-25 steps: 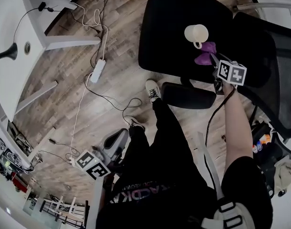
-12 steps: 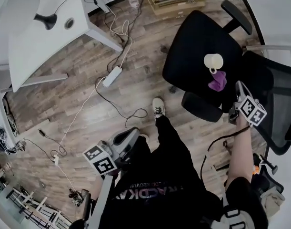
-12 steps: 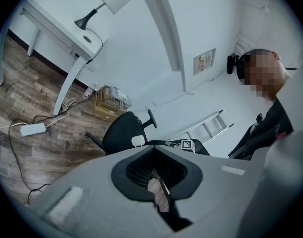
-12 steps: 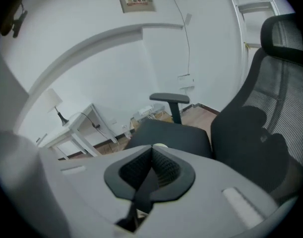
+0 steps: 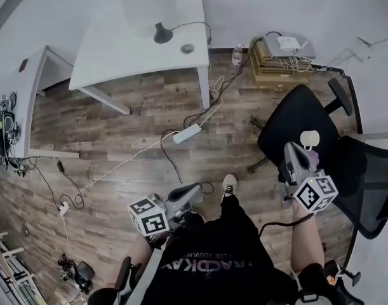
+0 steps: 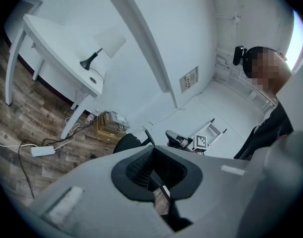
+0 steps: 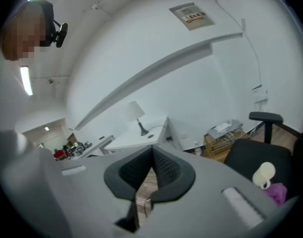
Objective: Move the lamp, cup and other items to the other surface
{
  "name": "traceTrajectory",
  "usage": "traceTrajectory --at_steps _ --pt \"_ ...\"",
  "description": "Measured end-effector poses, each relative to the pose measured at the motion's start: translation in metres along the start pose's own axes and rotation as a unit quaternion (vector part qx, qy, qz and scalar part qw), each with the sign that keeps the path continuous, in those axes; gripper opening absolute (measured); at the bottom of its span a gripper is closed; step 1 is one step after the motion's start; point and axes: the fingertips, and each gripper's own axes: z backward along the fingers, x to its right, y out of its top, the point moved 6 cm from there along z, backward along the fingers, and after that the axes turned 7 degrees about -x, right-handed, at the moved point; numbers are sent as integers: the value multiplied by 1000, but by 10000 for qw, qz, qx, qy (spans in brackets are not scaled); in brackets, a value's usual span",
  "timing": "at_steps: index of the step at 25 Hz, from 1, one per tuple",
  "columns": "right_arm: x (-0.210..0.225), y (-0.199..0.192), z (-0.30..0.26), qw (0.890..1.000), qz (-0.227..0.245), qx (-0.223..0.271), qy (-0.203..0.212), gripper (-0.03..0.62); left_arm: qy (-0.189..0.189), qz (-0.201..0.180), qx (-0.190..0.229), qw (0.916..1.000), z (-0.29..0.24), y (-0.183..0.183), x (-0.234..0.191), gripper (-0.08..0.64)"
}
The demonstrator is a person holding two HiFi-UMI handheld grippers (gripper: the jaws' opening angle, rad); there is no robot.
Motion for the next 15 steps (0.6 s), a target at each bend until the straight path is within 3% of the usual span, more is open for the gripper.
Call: traceTrajectory --at_steps 6,10,15 --pt "-149 -51 -44 9889 -22 -496 1404 5 160 -312 494 9982 71 9 4 3" --pt "-227 -79 -53 9718 83 -832 2206 5 228 -436 827 9954 111 4 4 3" --pt "-297 -105 -55 9479 317 -1222 2926 5 463 -416 1051 9925 157 -9 6 3"
